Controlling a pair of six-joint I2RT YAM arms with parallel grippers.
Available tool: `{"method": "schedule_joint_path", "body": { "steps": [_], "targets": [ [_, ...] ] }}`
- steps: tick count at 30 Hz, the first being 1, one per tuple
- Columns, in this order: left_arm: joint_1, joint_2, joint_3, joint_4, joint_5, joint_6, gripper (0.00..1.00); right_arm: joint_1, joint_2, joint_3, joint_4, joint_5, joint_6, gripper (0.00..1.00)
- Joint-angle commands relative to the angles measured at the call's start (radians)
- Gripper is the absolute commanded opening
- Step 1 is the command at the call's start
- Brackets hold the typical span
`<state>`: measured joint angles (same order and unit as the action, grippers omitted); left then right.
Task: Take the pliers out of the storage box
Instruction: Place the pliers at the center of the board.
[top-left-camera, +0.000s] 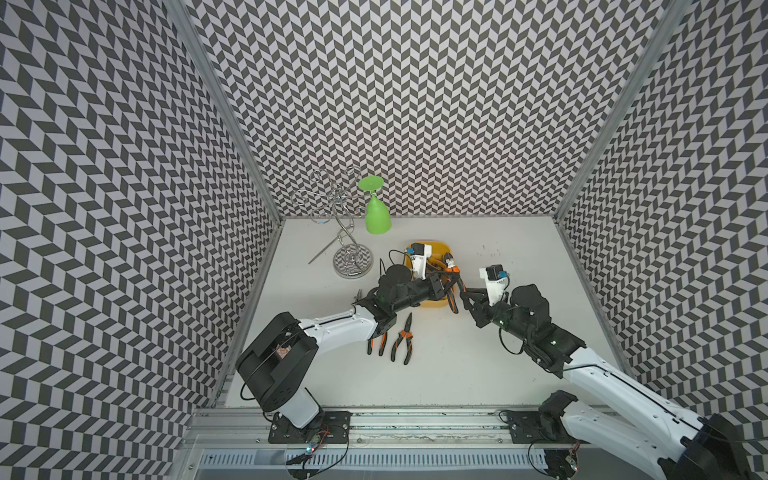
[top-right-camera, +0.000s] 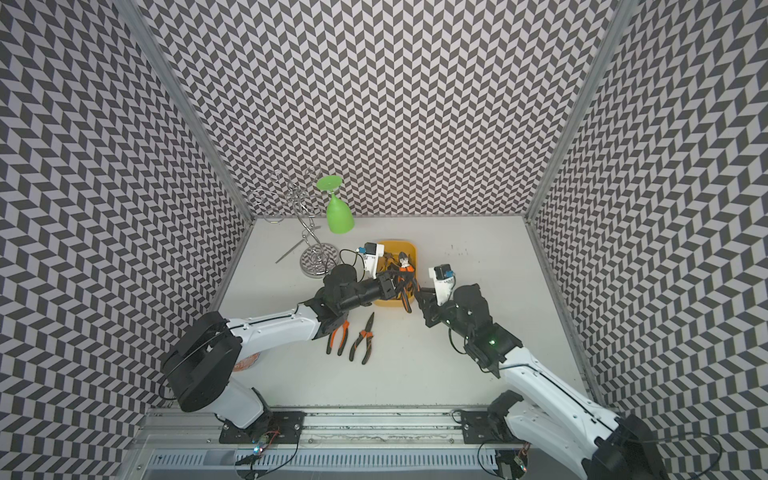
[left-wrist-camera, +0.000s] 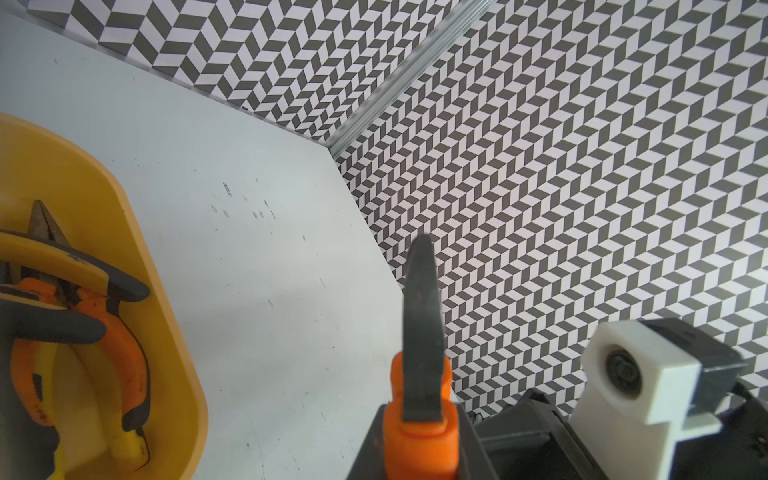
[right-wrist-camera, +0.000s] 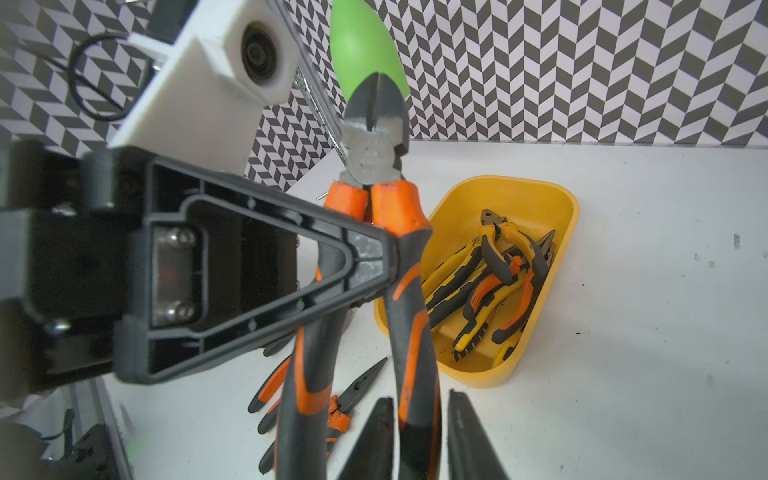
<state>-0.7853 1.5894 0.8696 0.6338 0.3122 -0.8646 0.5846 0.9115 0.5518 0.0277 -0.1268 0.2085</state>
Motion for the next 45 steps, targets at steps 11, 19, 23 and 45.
{"method": "schedule_joint_path", "body": {
  "steps": [11,19,23,45],
  "targets": [
    [0.067,-0.224,-0.231,-0.16,0.157,0.148,0.0,0.059,-0.152,0.009,-0.076,-0.031,-0.132,0.99],
    [0.066,-0.252,-0.383,-0.071,0.18,0.031,0.0,0.089,-0.18,0.075,-0.36,-0.209,-0.547,0.99],
    [0.05,-0.204,-0.394,-0.028,0.19,0.027,0.0,0.095,-0.239,0.039,-0.392,-0.312,-0.699,0.99],
    [0.028,0.089,-0.4,0.052,0.216,-0.058,0.0,0.106,-0.116,0.061,-0.447,-0.269,-0.691,0.99]
  ]
}}
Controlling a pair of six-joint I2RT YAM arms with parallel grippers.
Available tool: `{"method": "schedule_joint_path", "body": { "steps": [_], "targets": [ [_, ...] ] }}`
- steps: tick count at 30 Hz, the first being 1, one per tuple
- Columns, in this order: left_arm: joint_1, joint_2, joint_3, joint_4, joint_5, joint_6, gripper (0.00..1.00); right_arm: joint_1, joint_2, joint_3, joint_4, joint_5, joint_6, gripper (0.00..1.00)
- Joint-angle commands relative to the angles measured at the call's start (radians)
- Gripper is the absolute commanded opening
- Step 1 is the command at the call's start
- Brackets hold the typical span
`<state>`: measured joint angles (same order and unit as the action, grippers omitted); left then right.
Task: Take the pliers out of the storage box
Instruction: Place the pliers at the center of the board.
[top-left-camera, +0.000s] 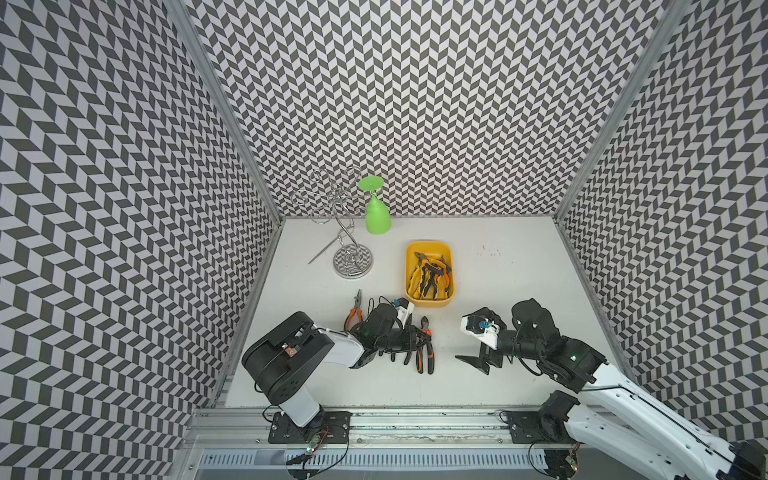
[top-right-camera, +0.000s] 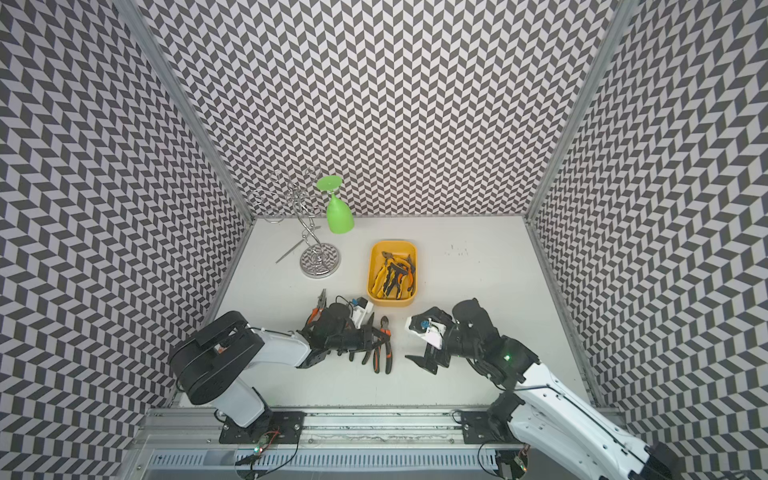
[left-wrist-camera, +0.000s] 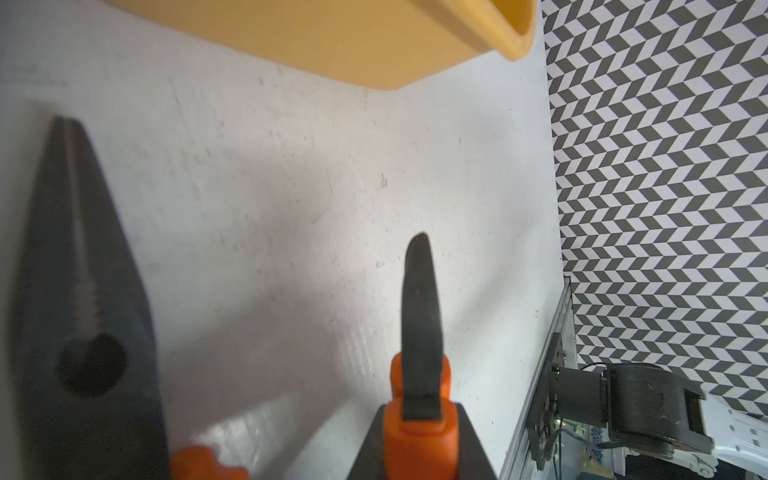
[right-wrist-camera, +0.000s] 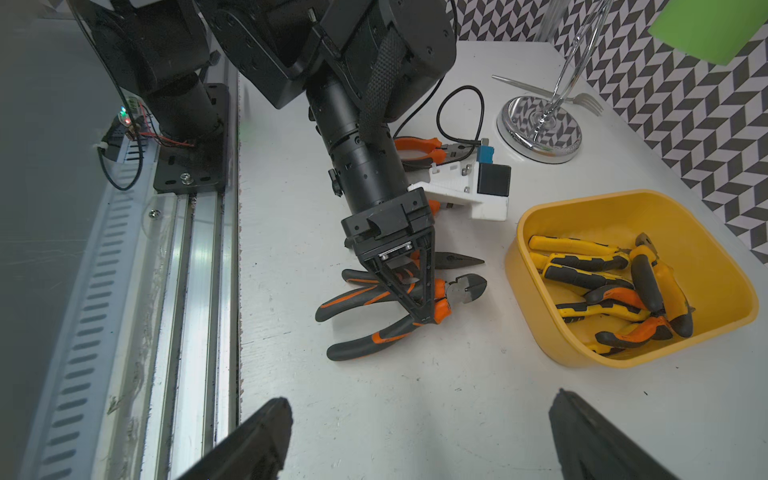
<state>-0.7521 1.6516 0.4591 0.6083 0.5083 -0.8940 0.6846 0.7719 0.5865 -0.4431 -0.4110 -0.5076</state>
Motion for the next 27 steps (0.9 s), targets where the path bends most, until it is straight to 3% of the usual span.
{"method": "schedule_joint_path", "body": {
  "steps": [1,13,19,27],
  "targets": [
    [-0.006,0.038,0.009,0.095,0.025,-0.044,0.0,0.007,0.041,0.034,0.019,0.012,0.03,0.99],
    [-0.004,0.052,0.022,0.033,-0.05,-0.032,0.33,0.012,0.059,0.041,0.036,0.05,0.05,0.99],
    [-0.004,-0.001,0.013,-0.051,-0.097,-0.018,0.4,0.012,0.037,0.038,0.082,0.109,0.081,0.99],
    [-0.004,-0.118,0.024,-0.19,-0.171,0.003,0.6,0.012,0.011,0.025,0.185,0.197,0.139,0.99]
  ]
}}
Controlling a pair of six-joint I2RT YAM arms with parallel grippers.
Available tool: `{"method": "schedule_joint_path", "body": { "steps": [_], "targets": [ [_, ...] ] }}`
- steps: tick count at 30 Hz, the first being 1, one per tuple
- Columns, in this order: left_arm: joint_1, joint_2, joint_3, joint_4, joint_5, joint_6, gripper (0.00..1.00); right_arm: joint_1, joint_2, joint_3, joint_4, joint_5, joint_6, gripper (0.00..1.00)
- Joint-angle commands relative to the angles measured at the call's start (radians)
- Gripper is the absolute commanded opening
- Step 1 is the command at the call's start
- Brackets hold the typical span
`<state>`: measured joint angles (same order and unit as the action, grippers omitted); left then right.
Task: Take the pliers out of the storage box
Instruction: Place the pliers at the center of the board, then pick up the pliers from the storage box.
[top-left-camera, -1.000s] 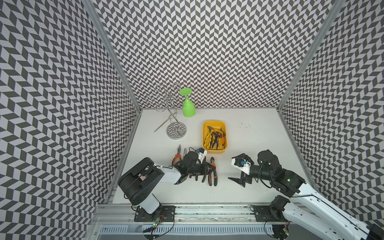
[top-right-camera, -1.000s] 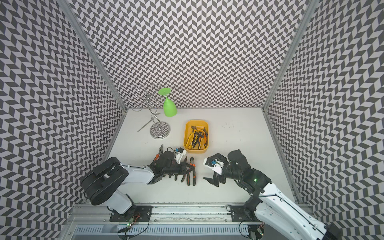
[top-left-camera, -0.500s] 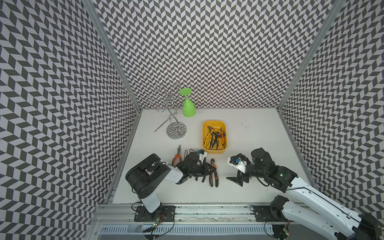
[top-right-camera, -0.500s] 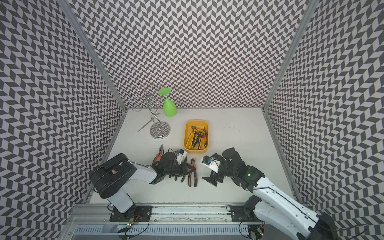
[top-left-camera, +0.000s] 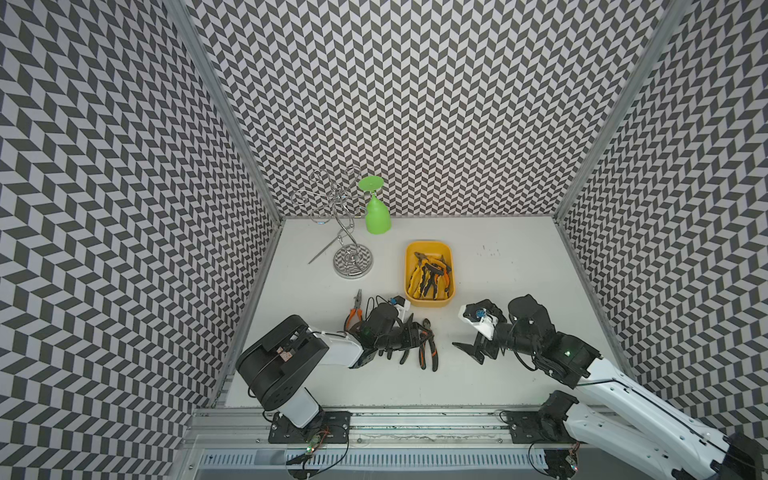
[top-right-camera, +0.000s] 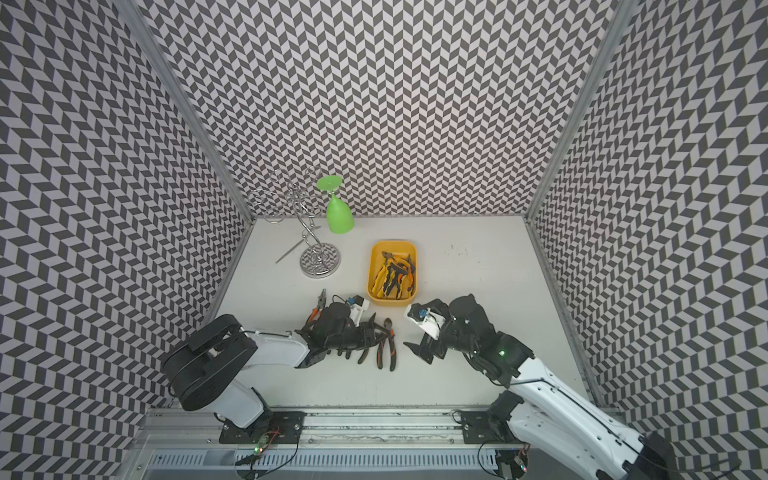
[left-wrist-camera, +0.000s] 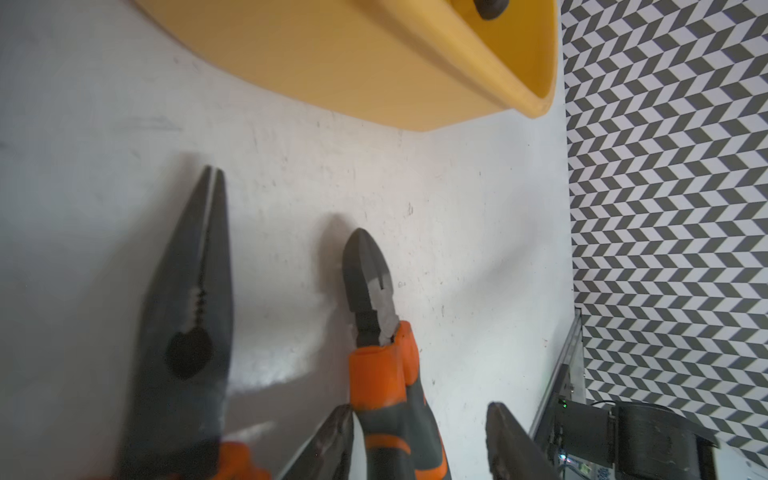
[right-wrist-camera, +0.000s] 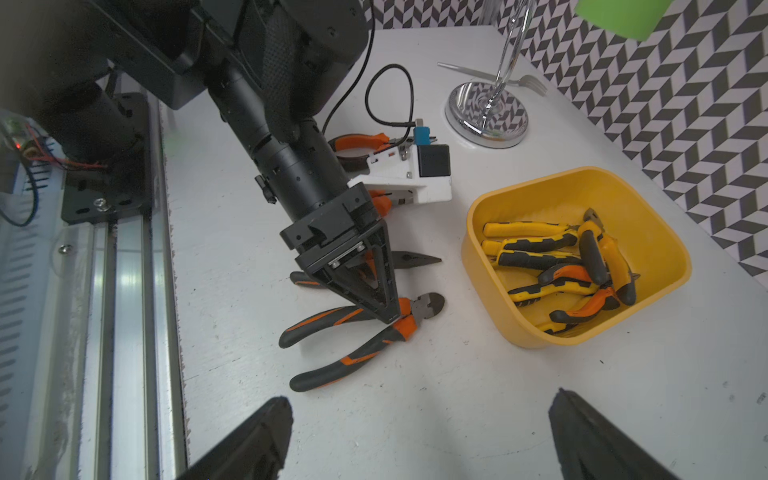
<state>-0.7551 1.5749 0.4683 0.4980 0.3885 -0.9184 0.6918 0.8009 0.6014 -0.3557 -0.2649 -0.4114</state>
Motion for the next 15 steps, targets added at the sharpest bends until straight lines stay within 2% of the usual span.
{"method": "schedule_joint_path", "body": {
  "steps": [1,6,10,12,15],
  "targets": [
    [-0.001,-0.053,0.017,-0.094,-0.058,0.032,0.63,0.005,-0.02,0.009,0.111,0.064,0.06,0.99],
    [-0.002,-0.125,0.036,-0.16,-0.095,0.064,0.74,0.005,-0.013,0.013,0.213,0.208,0.244,0.99],
    [-0.003,-0.215,0.043,-0.189,-0.124,0.123,0.84,0.002,0.057,0.078,0.239,0.34,0.399,0.99],
    [-0.003,-0.267,0.042,-0.197,-0.146,0.201,0.95,-0.001,0.113,0.115,0.237,0.36,0.438,0.99],
    [-0.001,-0.348,0.026,-0.202,-0.187,0.372,0.98,-0.007,0.202,0.16,0.257,0.363,0.5,0.99]
  ]
}}
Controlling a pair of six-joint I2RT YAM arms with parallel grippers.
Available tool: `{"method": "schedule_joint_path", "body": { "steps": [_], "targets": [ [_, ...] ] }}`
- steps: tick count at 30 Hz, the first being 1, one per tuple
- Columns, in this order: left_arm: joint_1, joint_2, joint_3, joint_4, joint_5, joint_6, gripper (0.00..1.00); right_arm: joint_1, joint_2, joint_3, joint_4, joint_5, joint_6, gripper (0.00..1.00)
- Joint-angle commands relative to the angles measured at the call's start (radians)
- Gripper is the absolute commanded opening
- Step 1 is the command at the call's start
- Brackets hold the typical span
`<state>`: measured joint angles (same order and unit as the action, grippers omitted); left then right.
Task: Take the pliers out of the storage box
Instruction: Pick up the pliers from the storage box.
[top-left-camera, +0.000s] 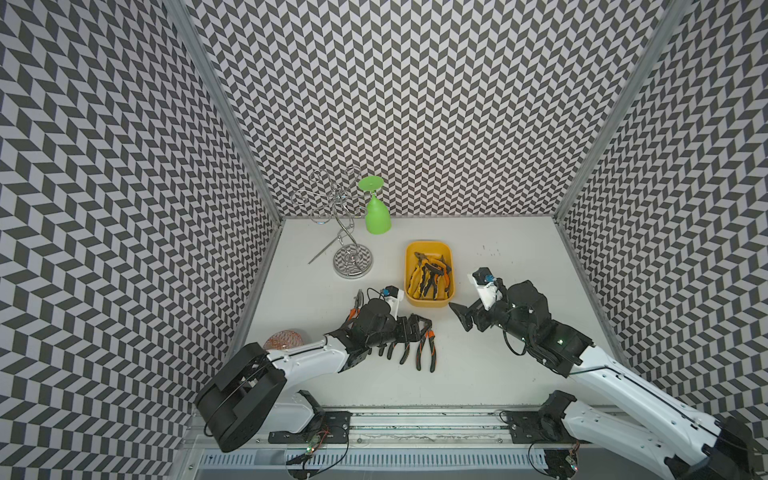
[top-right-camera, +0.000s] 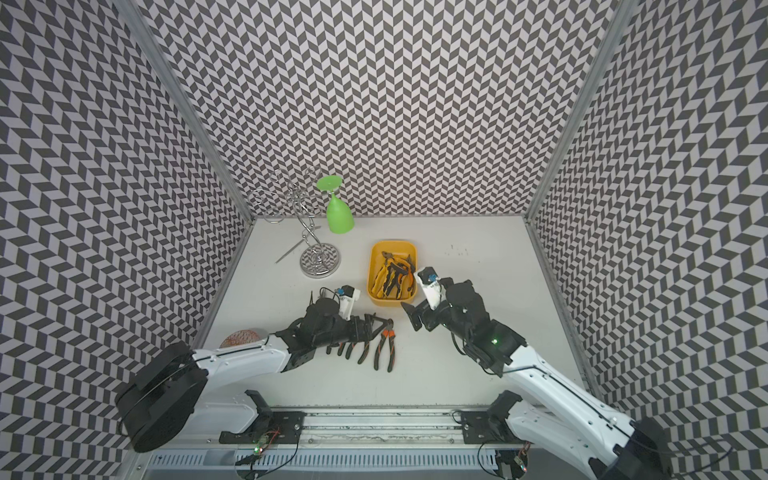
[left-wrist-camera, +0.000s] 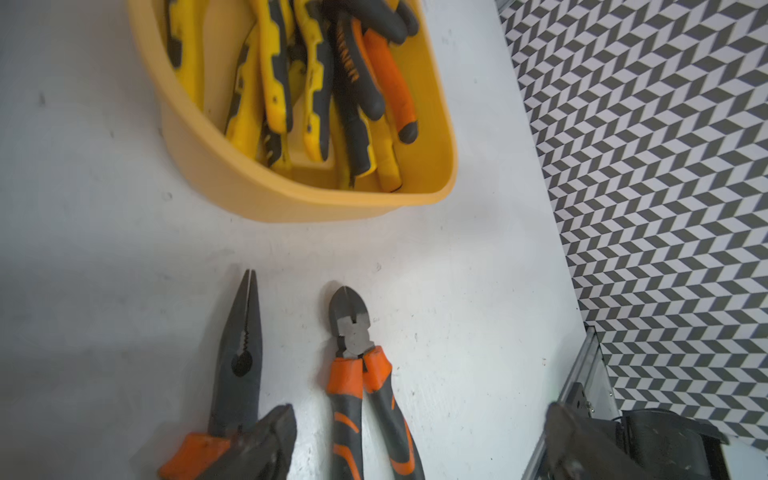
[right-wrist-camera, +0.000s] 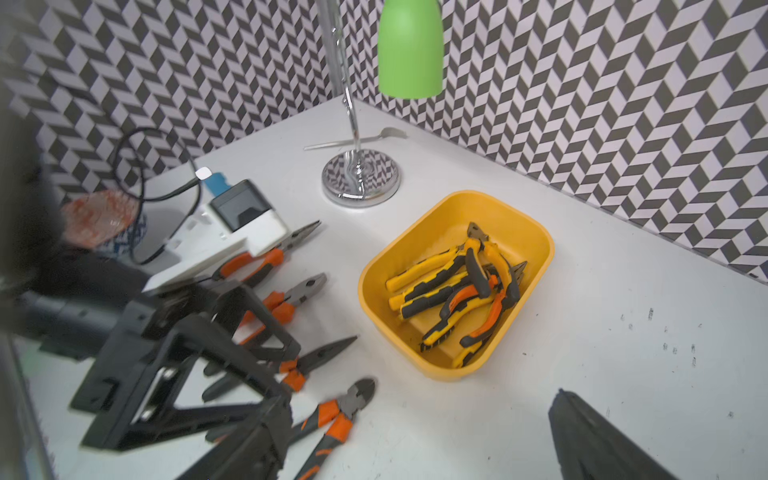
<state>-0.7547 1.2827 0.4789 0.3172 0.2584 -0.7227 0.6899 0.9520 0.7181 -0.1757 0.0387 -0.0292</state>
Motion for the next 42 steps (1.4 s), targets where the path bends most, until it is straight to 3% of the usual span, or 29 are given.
{"method": "schedule_joint_path", "body": {
  "steps": [1,5,9,15,23,31,37,42],
  "targets": [
    [0.0,-0.084,0.008,-0.021,-0.07,0.238,0.98,-0.011,0.086,0.071,0.07,0.058,0.142,0.99],
    [0.003,-0.193,-0.006,-0.051,-0.077,0.51,0.98,-0.025,0.216,0.151,0.062,0.044,0.177,0.99],
    [0.005,-0.296,-0.025,-0.094,-0.024,0.752,0.98,-0.041,0.343,0.227,0.055,0.034,0.18,0.86],
    [0.006,-0.411,-0.04,-0.123,0.028,0.822,0.98,-0.094,0.574,0.386,-0.027,-0.03,0.157,0.74],
    [0.011,-0.467,0.002,-0.3,0.085,0.962,0.98,-0.157,0.93,0.742,-0.271,-0.051,0.064,0.6],
    [0.012,-0.475,-0.016,-0.288,0.102,0.944,0.98,-0.193,1.124,0.926,-0.343,-0.084,-0.001,0.53],
    [0.013,-0.501,-0.034,-0.284,0.078,0.937,0.98,-0.193,1.189,0.953,-0.368,-0.174,-0.046,0.46],
    [0.014,-0.5,-0.034,-0.281,0.066,0.939,0.98,-0.193,1.243,1.003,-0.404,-0.175,-0.057,0.38]
  ]
}}
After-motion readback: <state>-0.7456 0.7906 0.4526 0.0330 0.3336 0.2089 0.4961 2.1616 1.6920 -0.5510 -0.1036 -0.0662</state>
